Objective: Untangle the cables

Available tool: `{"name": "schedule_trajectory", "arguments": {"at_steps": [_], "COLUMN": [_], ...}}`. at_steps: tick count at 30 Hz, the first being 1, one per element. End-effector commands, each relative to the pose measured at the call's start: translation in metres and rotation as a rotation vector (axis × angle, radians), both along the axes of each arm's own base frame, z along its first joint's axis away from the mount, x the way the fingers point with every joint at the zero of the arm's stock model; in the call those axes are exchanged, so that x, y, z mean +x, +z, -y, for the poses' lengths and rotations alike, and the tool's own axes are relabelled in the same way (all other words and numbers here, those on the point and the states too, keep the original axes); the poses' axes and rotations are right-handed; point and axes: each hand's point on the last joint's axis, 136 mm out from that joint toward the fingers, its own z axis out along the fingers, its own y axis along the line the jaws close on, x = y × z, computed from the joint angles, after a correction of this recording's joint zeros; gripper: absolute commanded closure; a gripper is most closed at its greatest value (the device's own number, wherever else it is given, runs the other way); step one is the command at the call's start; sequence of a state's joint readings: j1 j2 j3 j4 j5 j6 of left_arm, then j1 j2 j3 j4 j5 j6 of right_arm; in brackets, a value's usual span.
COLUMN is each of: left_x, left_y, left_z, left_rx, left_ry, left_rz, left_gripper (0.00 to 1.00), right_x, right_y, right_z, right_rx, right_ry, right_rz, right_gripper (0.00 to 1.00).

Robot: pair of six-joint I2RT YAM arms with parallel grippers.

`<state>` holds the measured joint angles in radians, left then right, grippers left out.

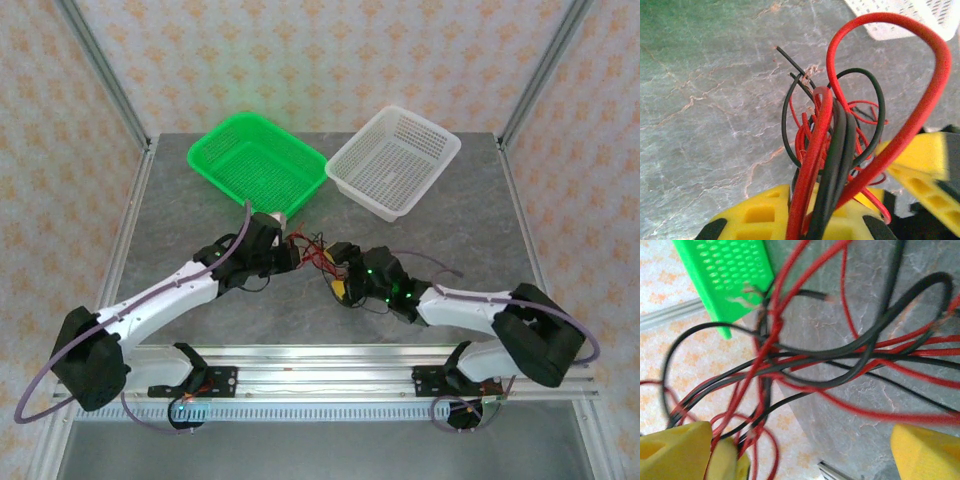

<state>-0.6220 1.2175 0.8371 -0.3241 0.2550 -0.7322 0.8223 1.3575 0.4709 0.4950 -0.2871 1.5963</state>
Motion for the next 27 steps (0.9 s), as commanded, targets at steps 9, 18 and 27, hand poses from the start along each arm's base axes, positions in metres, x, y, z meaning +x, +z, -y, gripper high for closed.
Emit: {"name": "schedule_trajectory", "arguments": {"at_steps": [9, 18, 27], "left_x": [-0.001, -0.013, -0.033], "left_y": [0.027, 0.042, 0.050], "left_z": [0.011, 0.005, 0.006], "left_rx": [-0.113, -0.147, -0.194], "left_ry": [-0.009, -0.016, -0.074], "left_rz": [0.063, 0.080, 0.070], "left_gripper": [1.00, 1.00, 1.00], "right_x": [0.036, 0.064, 0.088], "right_y": [-0.003, -0.007, 0.015], "right_z": [-0.015, 0.004, 0.047], "right_rx": [0.085, -0.078, -0.263], "right_ry": [-0.134, -0.214, -0.284], "right_rz": [0.013, 0.118, 0.253], "right_gripper": [0.13, 0.63, 1.00]}}
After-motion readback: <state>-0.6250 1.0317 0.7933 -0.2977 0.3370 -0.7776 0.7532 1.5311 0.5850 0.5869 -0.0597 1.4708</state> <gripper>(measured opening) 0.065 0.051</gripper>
